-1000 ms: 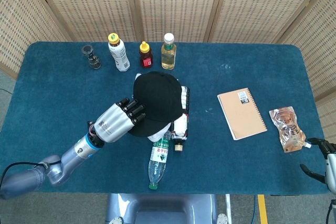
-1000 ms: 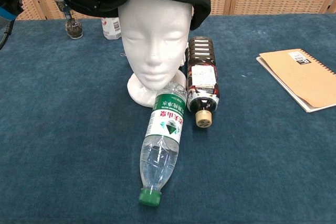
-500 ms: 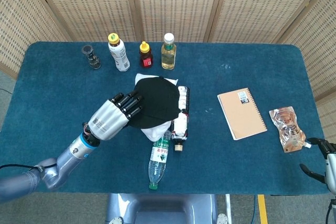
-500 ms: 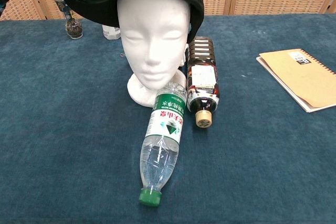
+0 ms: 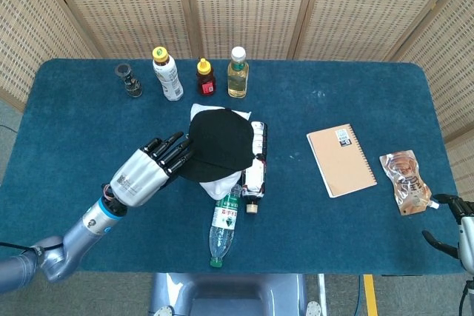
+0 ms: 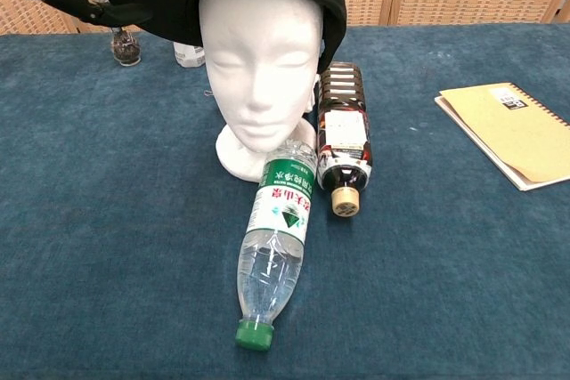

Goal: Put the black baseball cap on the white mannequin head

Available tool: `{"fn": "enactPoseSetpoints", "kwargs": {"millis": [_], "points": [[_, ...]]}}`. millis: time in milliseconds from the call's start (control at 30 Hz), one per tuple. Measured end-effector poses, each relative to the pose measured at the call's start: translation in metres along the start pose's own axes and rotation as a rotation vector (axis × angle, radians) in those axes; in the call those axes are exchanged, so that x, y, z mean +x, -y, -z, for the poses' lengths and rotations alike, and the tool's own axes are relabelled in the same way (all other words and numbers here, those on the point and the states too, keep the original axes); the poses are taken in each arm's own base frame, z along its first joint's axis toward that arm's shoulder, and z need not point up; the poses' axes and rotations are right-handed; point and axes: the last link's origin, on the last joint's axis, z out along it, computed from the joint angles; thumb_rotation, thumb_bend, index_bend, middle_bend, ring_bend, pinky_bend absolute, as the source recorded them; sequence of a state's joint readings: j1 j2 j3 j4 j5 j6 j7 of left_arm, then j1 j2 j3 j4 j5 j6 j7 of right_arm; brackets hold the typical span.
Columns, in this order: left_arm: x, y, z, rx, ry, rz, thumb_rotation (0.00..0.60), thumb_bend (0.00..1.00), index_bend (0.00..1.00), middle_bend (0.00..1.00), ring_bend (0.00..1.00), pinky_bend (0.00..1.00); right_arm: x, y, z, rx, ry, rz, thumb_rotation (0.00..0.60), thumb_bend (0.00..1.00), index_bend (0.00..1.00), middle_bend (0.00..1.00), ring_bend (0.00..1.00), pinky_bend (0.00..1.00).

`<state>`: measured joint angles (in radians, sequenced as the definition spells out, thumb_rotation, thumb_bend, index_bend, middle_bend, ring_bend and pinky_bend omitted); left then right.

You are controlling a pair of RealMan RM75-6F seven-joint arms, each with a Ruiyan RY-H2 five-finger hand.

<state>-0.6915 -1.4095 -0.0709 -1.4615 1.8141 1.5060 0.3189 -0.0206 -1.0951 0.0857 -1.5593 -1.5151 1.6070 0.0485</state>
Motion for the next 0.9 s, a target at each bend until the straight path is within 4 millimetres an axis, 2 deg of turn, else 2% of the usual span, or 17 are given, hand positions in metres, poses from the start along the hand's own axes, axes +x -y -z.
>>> {"fn": "enactPoseSetpoints", "kwargs": {"millis": [367,533,733,900], "points": [[0.021,0.024,0.054,0.182,0.041,0.049,0.6,0.2,0.22,0.25,0.18,0.46,-0.002,-0.002,-0.002,-0.01,0.012,0.006,0.6,0.09,0.31,0.38,0.41,0.32],[0.032,0.042,0.097,0.336,0.061,0.05,0.6,0.2,0.23,0.25,0.18,0.46,-0.005,-0.001,-0.005,-0.011,0.031,0.012,0.6,0.09,0.31,0.38,0.41,0.32],[0.04,0.062,0.143,0.53,0.087,0.029,0.6,0.2,0.33,0.25,0.18,0.45,-0.009,0.003,-0.008,-0.003,0.051,0.019,0.6,0.09,0.31,0.38,0.41,0.32],[0.042,0.075,0.181,0.673,0.142,-0.019,0.6,0.2,0.47,0.31,0.21,0.45,-0.009,0.004,-0.01,-0.007,0.058,0.032,0.6,0.09,0.32,0.38,0.41,0.32]]}}
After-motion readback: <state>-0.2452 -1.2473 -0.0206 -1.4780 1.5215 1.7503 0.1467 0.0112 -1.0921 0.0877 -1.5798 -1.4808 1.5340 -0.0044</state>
